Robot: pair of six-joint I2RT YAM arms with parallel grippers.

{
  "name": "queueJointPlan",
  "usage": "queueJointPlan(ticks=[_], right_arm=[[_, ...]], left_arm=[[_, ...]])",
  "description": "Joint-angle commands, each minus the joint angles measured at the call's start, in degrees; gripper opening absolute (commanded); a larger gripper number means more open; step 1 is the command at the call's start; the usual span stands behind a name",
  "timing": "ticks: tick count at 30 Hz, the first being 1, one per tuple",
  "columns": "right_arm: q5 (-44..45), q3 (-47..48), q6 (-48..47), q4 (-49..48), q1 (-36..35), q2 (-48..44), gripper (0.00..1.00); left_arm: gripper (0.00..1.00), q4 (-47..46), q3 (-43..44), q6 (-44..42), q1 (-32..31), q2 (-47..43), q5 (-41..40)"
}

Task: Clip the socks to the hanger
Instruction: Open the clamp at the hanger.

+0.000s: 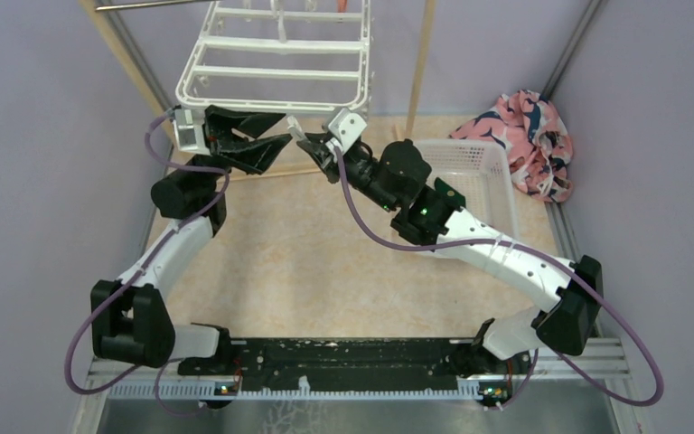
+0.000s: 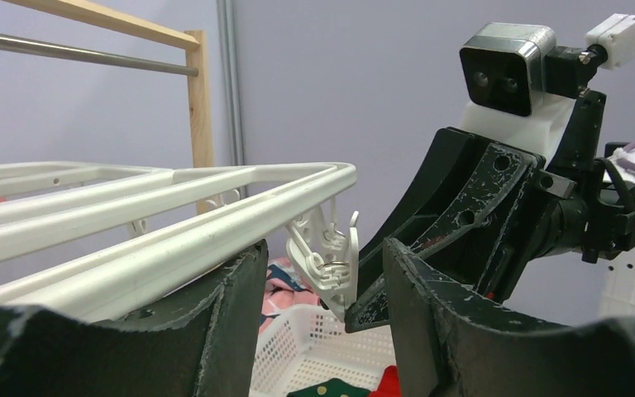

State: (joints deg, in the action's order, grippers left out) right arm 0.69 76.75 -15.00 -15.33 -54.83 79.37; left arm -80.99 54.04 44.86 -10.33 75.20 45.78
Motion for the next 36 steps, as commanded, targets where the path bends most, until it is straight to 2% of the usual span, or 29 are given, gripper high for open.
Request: queueJointPlan(ticks=[1,26,29,36], right_arm=[[-3.71,-0.35,-0.55,-1.63,-0.1,-2.32,0.0],[-4.81,-0.44,-0.77,-1.55,-0.1,-1.4,0.0],[-4.49,-0.6,-0.9,-1.31,-0.11,-1.5,0.0],[-4.14,-0.8,-0.95,-1.08,-0.1,-1.73,0.0]], left_arm=[[0.59,-8.06,0.1,5.59,0.31,1.51,-1.33],[0.53,-9.08,-2.53,5.73,-4.7,1.62,-3.28],[0.47,-9.62,-1.96,6.06,-4.87,2.42,-3.64],[0.22,-9.62,-1.17,5.68,-4.97,3.04,-5.28]])
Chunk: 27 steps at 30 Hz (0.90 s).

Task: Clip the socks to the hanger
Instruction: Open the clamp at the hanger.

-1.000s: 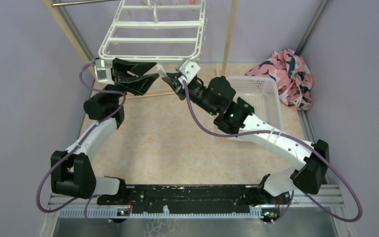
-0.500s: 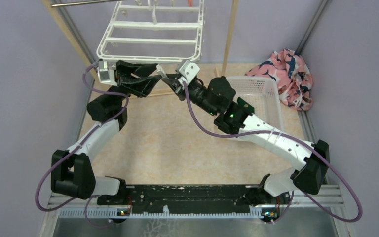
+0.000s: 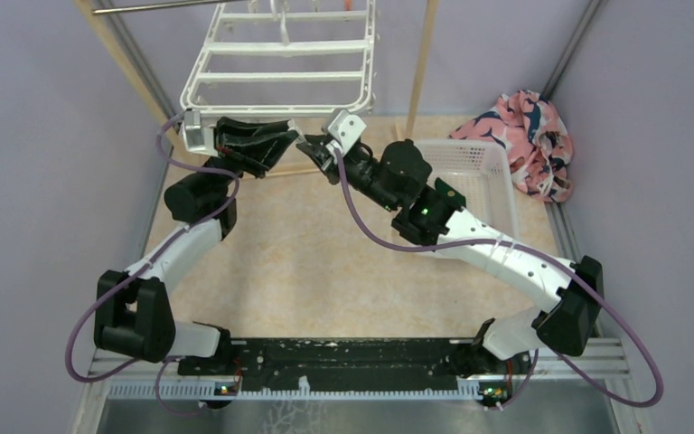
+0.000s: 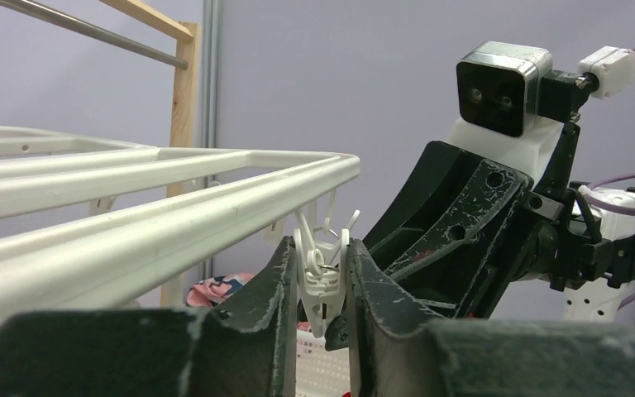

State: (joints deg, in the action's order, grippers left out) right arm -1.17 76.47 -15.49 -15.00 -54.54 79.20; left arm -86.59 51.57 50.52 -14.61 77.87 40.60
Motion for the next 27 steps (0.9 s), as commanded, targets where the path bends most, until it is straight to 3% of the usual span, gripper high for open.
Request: queueJointPlan(ticks=[1,7,11,13,15,17,22,27], right_arm=[[-2.2,-0.47,-0.49,-1.41,-0.39,-1.49,0.0],[-1.91,-0.29,-0.6,-1.63,-0.39,-0.82,0.0],[-0.89,0.22,-0.84,-2.04,-0.39,-0.07,0.0],[-0.44,0.55,-1.02,-2.04,-0.39,0.22,0.17],[0.22,0.78,-1.12,-1.96,-0.39,0.25,0.43],[1.64,0.56,-1.13,-1.78,-0.39,-0.13,0.57],[10.22,-4.55,-2.35,-1.32,-0.32,-4.36,0.73],[16.08,-12.02,-0.16,1.44,1.91,-12.33,0.76]], left_arm=[[0.19,-4.03,1.4,0.06,-0.67,0.61,-0.27],[0.0,-3.99,2.23,0.01,-0.67,1.62,-0.77],[0.0,-3.66,2.87,-0.11,-0.68,2.22,-1.11],[0.0,-3.19,3.0,-0.29,-0.68,2.32,-1.49],[0.0,-2.15,3.09,-0.69,-0.68,2.21,-2.3],[0.0,-0.34,3.08,-1.43,-0.68,1.87,-3.57],[0.0,6.29,3.46,-2.85,-0.68,0.52,-6.66],[0.0,16.24,3.6,-4.76,-0.85,-2.21,-11.47]])
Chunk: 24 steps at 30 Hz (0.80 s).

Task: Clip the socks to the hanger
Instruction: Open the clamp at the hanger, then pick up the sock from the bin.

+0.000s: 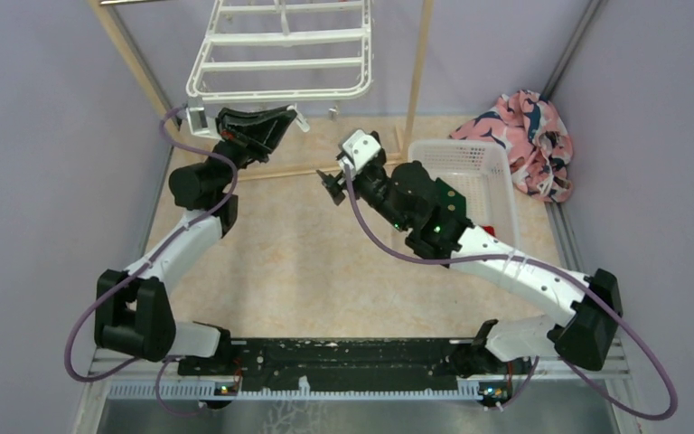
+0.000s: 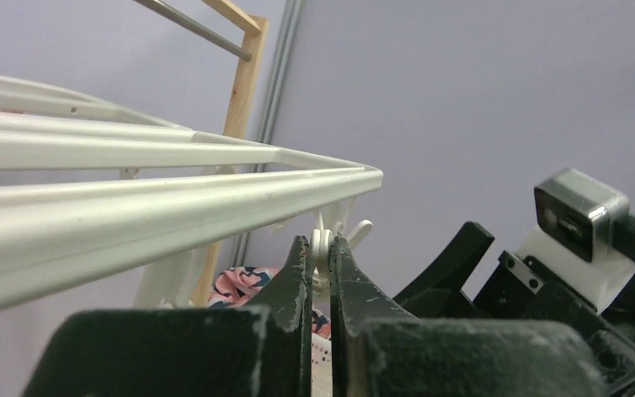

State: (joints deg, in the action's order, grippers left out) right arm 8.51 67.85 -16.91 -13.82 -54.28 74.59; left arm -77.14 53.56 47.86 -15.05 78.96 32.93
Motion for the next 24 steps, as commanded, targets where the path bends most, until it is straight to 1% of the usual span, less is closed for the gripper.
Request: queueJointPlan(ticks=[1,6,10,14,17,18,20,24], right_arm=[[7.12,-4.48,2.14,0.93,2.36,-9.21,0.76],[11.08,-7.94,7.19,4.59,6.72,-13.42,0.76],[14.92,-7.1,12.59,8.92,10.84,-12.49,0.73],[17.75,-4.2,20.01,15.34,15.71,-8.98,0.7],[14.45,-0.73,27.3,23.46,21.65,-4.41,0.7],[13.01,-0.48,28.68,24.22,23.6,-3.3,0.7],[12.74,-0.61,30.42,25.09,26.25,-1.1,0.7],[18.07,0.37,30.92,27.74,28.54,4.58,0.7]], left_arm=[[0.0,8.0,1.36,-2.41,-0.42,-3.6,-4.75],[0.0,14.69,0.49,-4.36,-0.55,-5.17,-9.69],[0.0,19.49,-0.04,-6.34,-0.76,-5.74,-13.98],[0.0,26.13,1.16,-8.35,-1.32,-6.2,-18.61],[0.0,30.49,2.17,-9.6,-1.83,-6.79,-21.9],[0.0,31.71,2.45,-9.81,-2.01,-7.15,-23.31],[0.0,33.57,2.68,-10.41,-2.38,-7.56,-24.94],[0.0,35.04,2.78,-11.35,-2.92,-7.93,-26.21]])
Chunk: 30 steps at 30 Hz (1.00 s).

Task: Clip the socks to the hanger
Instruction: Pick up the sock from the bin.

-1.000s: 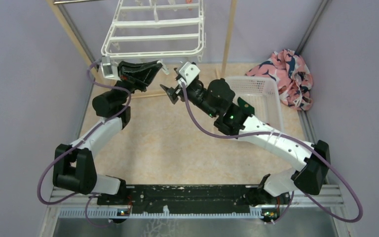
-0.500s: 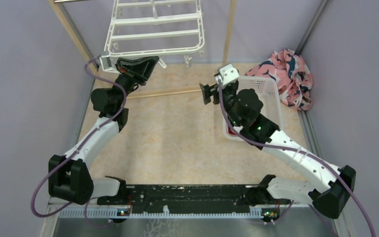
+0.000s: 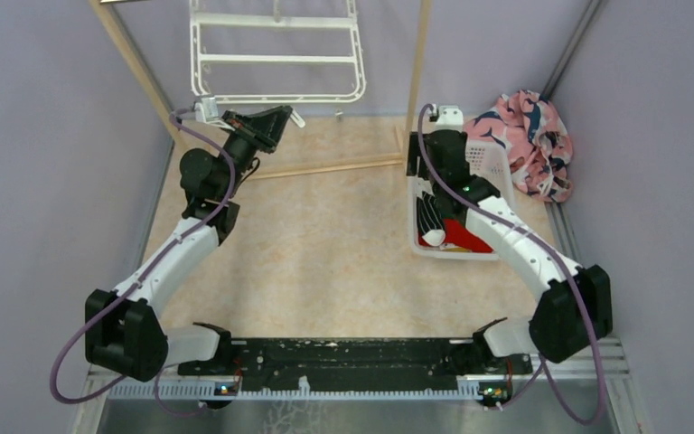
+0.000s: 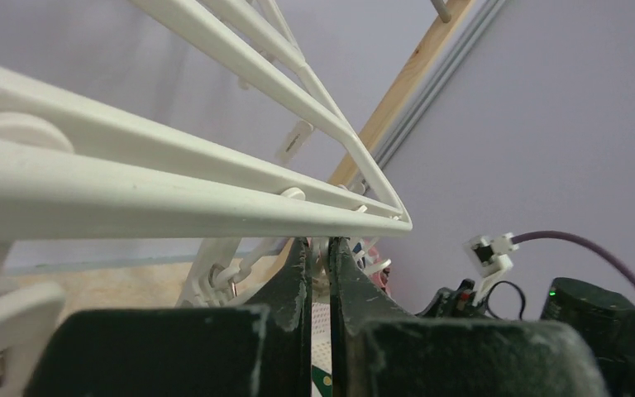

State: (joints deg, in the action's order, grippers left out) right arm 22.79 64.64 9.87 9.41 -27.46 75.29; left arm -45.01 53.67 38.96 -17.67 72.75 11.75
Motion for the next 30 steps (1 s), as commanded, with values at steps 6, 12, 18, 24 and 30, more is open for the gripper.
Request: queueJointPlan(ticks=[6,12,18,24,30], right_arm=[[3.09,3.14,5.97,3.86,5.73,13.42,0.7],[2.12,-1.14,10.27,-2.52,9.65,20.39,0.7],[3.06,-0.89,10.61,-4.13,12.87,26.14,0.69],[1.69,0.92,10.72,-2.95,14.6,30.27,0.52],[-2.88,-0.88,10.6,-4.07,15.83,28.9,0.0]], left_arm=[[0.0,2.96,3.04,-2.67,-0.52,-1.26,-4.13],[0.0,4.45,4.34,-1.94,-0.91,0.04,-1.94],[0.0,4.24,4.69,-2.21,-1.21,-0.26,-0.73],[0.0,4.69,4.6,-3.2,-1.48,-1.21,-0.54],[0.0,4.73,4.58,-3.55,-1.82,-1.22,-0.47]])
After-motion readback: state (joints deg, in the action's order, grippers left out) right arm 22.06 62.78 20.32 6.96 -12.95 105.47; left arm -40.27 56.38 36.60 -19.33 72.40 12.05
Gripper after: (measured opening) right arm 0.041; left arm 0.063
